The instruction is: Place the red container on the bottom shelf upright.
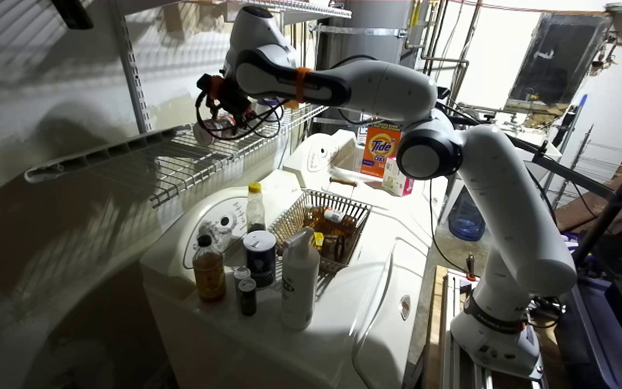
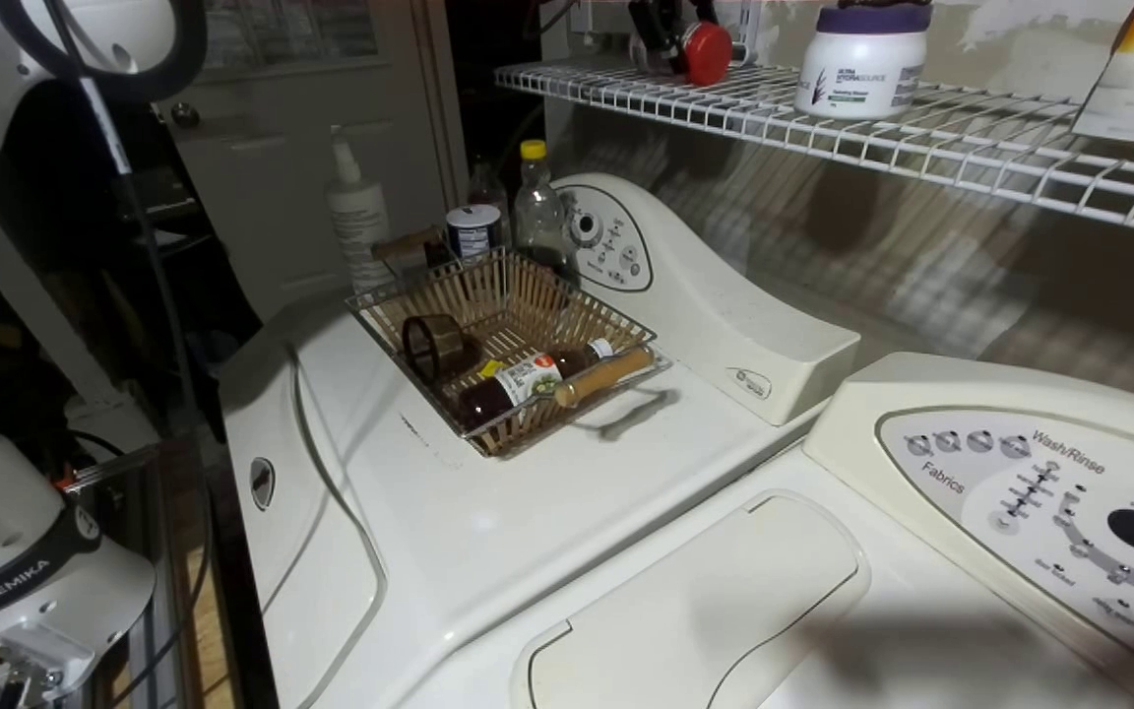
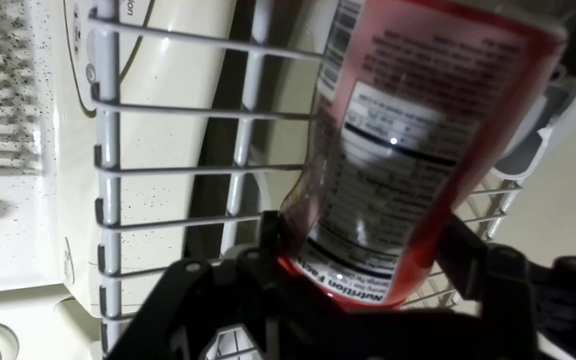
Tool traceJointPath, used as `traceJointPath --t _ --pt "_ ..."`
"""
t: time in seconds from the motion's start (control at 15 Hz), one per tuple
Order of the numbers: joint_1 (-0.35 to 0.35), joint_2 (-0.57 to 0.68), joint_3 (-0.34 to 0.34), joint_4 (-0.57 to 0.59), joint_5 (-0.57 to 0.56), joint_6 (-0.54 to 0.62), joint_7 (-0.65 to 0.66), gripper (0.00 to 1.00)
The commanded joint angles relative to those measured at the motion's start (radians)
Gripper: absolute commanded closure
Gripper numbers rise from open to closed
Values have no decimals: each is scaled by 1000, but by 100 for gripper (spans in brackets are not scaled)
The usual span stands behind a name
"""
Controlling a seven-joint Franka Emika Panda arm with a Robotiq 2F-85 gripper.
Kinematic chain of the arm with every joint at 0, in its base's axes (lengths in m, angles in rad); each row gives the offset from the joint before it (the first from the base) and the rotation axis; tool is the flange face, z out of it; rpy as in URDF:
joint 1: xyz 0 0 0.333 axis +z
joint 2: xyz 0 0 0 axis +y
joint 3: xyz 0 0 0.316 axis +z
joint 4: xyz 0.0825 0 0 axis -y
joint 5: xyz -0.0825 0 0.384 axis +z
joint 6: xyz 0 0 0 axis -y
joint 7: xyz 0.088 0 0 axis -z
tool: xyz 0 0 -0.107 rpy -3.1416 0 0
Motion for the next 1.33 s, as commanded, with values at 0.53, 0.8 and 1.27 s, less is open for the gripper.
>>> traceJointPath --t 0.53,0.8,1.27 --pt "117 -32 -77 -45 -284 117 -141 51" --pt "121 -60 -68 -96 -347 250 -283 51" --pt "105 -168 -36 -335 -372 524 -600 51"
